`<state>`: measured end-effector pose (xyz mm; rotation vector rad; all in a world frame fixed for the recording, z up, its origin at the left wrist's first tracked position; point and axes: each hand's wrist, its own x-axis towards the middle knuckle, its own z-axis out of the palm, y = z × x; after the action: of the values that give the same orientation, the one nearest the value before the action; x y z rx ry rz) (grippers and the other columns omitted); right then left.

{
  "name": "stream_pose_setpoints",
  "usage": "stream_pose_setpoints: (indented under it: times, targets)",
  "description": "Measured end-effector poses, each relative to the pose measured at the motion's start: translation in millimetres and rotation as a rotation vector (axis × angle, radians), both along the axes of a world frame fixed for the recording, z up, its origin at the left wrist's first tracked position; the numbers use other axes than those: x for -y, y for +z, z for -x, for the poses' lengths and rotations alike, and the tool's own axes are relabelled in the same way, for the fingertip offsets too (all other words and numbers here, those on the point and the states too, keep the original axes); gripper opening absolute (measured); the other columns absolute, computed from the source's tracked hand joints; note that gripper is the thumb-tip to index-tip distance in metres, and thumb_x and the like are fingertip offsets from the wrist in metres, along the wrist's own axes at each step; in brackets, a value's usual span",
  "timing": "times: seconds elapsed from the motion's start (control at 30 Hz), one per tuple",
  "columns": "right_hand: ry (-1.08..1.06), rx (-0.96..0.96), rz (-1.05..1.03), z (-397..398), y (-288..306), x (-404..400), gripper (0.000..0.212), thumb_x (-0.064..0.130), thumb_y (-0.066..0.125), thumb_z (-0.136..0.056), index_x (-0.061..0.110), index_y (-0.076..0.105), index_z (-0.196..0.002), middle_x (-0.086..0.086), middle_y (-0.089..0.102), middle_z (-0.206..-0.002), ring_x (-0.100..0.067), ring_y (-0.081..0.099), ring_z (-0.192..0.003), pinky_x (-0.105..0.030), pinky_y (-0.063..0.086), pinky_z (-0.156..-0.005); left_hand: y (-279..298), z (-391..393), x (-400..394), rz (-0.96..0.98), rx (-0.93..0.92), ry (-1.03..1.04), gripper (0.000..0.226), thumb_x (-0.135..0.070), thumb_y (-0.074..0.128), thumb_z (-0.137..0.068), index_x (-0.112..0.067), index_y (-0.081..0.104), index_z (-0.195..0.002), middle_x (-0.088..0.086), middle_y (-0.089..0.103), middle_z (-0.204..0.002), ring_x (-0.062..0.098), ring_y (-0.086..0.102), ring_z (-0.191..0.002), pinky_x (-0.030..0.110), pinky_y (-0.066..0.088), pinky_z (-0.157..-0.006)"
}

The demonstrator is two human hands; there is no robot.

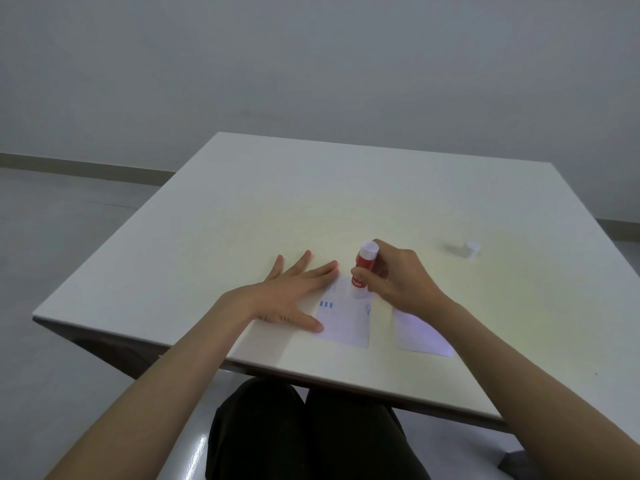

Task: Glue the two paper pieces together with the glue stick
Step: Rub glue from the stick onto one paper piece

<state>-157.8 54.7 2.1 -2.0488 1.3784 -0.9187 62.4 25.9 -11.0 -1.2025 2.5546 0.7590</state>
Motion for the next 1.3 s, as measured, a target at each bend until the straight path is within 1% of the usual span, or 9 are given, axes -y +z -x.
stream_pose_setpoints:
  times: [0.17,0.37,0.6,0.77,0.87,0.97,1.03,1.17,1.3]
  targets:
    - [-0.113,0.042,-0.003,5,6,-2,0.010,0.015,0.064,-0.084,0.010,0.057,-0.079,0.017,0.064,-0.065,0.000,0.061,-0.056,-0.013,0.046,-0.057,2,2,-2,0.005,-0.005,0.011,0.099,-0.048,0.061,-0.081,-0.034,-0.010,-0.149,-0.023,-0.016,-0.156,0.012,-0.031,-0.141,0.049,-0.024,-0.111]
    - [0.170,0.027,-0.108,-15,7,-33,0.019,0.021,0.064,-0.084,0.030,0.050,-0.075,0.005,0.067,-0.068,-0.011,0.064,-0.059,-0.031,0.053,-0.063,0,3,-3,0.006,-0.024,0.033,0.103,-0.045,0.064,-0.076,-0.036,-0.008,-0.149,-0.024,-0.015,-0.156,0.013,-0.032,-0.140,0.051,-0.023,-0.111]
    - [0.023,0.028,-0.136,6,9,-8,0.011,0.015,0.064,-0.083,0.010,0.056,-0.077,-0.005,0.069,-0.071,-0.014,0.062,-0.056,-0.038,0.053,-0.066,1,1,-4,0.012,0.013,0.013,0.099,-0.048,0.060,-0.081,-0.034,-0.011,-0.149,-0.023,-0.017,-0.156,0.014,-0.032,-0.140,0.049,-0.024,-0.111]
    - [-0.077,0.066,-0.167,22,12,5,0.012,0.015,0.063,-0.085,0.008,0.057,-0.077,-0.006,0.072,-0.074,-0.016,0.063,-0.052,-0.035,0.054,-0.064,4,3,-4,0.002,-0.014,0.032,0.101,-0.046,0.063,-0.081,-0.033,-0.010,-0.149,-0.023,-0.014,-0.156,0.012,-0.030,-0.141,0.050,-0.023,-0.112]
    - [-0.181,0.345,-0.194,27,11,4,0.010,0.011,0.062,-0.086,0.004,0.057,-0.093,-0.015,0.070,-0.075,-0.025,0.066,-0.055,-0.037,0.057,-0.061,3,3,-5,-0.019,-0.057,0.056,0.102,-0.042,0.066,-0.079,-0.034,-0.006,-0.150,-0.023,-0.011,-0.157,0.011,-0.028,-0.142,0.050,-0.023,-0.112]
    - [-0.285,0.721,-0.289,30,9,-3,0.028,0.014,0.063,-0.087,0.008,0.048,-0.110,-0.023,0.068,-0.077,-0.029,0.065,-0.056,-0.033,0.057,-0.055,0,3,-6,-0.047,-0.137,0.111,0.102,-0.036,0.069,-0.077,-0.036,-0.002,-0.150,-0.025,-0.005,-0.156,0.006,-0.028,-0.141,0.046,-0.024,-0.112]
    - [-0.303,0.845,-0.361,26,6,-8,0.026,0.015,0.063,-0.087,0.005,0.049,-0.107,-0.027,0.067,-0.080,-0.028,0.066,-0.058,-0.031,0.057,-0.055,-1,2,-7,-0.055,-0.176,0.128,0.100,-0.033,0.070,-0.077,-0.037,0.002,-0.150,-0.026,-0.002,-0.156,0.005,-0.027,-0.141,0.045,-0.025,-0.112]
    - [-0.292,1.222,-0.563,11,8,-16,0.009,0.010,0.055,-0.091,0.003,0.058,-0.086,-0.011,0.070,-0.067,-0.020,0.068,-0.057,-0.027,0.059,-0.057,-1,-2,-5,-0.092,-0.250,0.159,0.093,-0.037,0.071,-0.080,-0.038,0.009,-0.149,-0.033,-0.002,-0.147,-0.006,-0.027,-0.133,0.040,-0.026,-0.109]
    - [-0.314,1.622,-0.744,-5,16,-27,0.013,0.010,0.057,-0.090,0.003,0.060,-0.079,-0.009,0.070,-0.062,-0.018,0.070,-0.056,-0.023,0.059,-0.056,3,2,-9,-0.077,-0.510,0.295,0.068,-0.035,0.069,-0.082,-0.044,0.033,-0.139,-0.045,0.018,-0.134,-0.020,-0.003,-0.132,0.041,-0.012,-0.118]
